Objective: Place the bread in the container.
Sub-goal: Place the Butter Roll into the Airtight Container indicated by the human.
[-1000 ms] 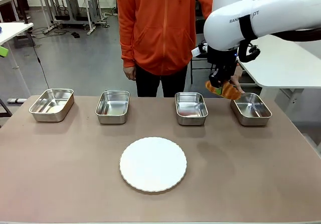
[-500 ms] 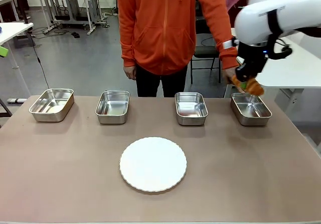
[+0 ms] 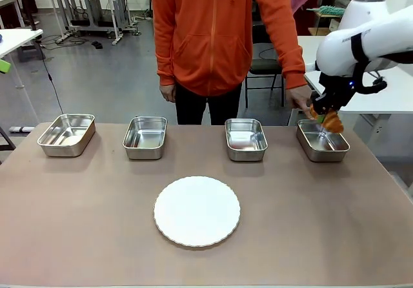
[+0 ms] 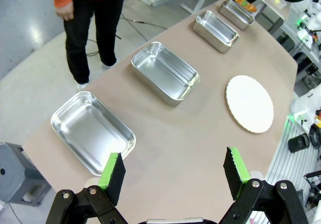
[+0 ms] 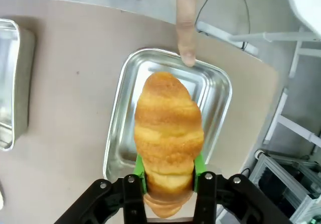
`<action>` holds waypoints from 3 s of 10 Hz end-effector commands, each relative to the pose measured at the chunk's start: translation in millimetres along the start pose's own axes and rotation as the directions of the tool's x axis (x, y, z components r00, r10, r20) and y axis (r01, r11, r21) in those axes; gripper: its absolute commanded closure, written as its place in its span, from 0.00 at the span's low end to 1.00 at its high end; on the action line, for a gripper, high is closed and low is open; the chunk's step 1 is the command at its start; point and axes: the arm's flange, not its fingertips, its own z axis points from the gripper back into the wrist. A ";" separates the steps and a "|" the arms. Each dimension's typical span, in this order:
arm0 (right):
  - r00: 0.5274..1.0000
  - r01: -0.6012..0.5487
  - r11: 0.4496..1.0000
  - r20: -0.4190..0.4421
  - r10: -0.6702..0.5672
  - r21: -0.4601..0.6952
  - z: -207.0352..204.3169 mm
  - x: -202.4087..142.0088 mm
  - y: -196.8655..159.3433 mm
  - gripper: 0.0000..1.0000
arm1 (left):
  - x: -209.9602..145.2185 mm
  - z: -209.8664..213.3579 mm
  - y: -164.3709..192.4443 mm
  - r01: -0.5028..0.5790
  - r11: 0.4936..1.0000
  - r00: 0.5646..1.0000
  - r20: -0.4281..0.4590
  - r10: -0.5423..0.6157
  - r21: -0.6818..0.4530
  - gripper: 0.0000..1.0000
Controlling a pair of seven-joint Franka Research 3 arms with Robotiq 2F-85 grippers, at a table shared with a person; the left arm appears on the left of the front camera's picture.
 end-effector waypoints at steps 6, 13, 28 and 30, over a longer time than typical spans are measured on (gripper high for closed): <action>0.999 0.051 0.998 -0.011 -0.051 -0.032 -10.7 -10.0 -2.3 0.01 | 0.8 1.4 -1.6 0.001 1.000 1.000 0.014 -0.001 -0.001 0.00; 0.998 0.040 0.997 -0.048 -0.043 -0.073 -4.1 -3.2 2.2 0.00 | 0.8 1.4 -1.6 0.001 1.000 1.000 0.014 -0.001 -0.001 0.00; 0.980 0.192 0.981 0.063 -0.190 -0.013 68.0 -90.4 51.5 0.00 | 0.8 1.4 -1.6 0.001 1.000 1.000 0.014 -0.001 -0.001 0.00; 0.974 0.218 0.976 0.062 -0.218 0.011 72.4 -140.2 68.2 0.00 | 0.8 1.4 -1.6 0.001 1.000 1.000 0.014 -0.001 -0.001 0.00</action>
